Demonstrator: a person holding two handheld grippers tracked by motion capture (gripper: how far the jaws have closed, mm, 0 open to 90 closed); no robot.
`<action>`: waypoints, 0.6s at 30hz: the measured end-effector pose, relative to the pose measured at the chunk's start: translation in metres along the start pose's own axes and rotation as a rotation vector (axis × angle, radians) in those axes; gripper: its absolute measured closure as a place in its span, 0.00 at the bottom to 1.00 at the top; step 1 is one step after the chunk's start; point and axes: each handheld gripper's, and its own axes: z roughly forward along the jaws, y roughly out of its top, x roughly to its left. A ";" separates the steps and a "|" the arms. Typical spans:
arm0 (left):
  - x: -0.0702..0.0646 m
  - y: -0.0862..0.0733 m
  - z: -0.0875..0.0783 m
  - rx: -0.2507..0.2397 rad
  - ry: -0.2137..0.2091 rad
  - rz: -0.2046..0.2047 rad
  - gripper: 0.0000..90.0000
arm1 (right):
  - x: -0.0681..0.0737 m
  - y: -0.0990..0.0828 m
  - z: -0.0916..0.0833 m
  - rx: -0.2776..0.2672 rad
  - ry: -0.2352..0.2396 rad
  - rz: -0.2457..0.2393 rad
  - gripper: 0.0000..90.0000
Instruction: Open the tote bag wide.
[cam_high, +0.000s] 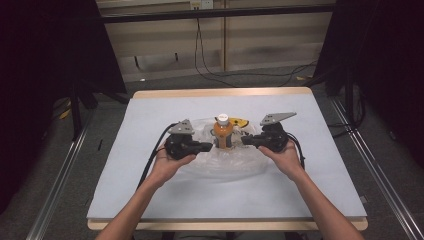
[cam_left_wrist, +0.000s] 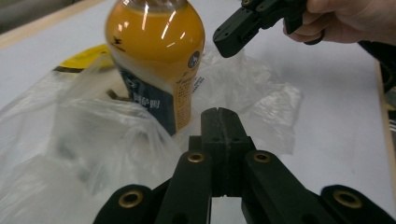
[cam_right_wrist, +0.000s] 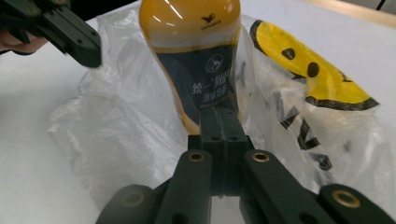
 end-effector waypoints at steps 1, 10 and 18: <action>0.000 0.000 0.007 0.001 0.010 -0.004 1.00 | -0.001 0.000 0.003 0.004 0.004 0.001 1.00; 0.031 -0.004 0.038 0.110 0.082 -0.076 1.00 | -0.012 0.003 0.032 0.088 0.011 -0.004 1.00; 0.044 -0.013 0.060 0.196 0.133 -0.080 1.00 | -0.026 0.008 0.056 0.161 0.013 0.000 1.00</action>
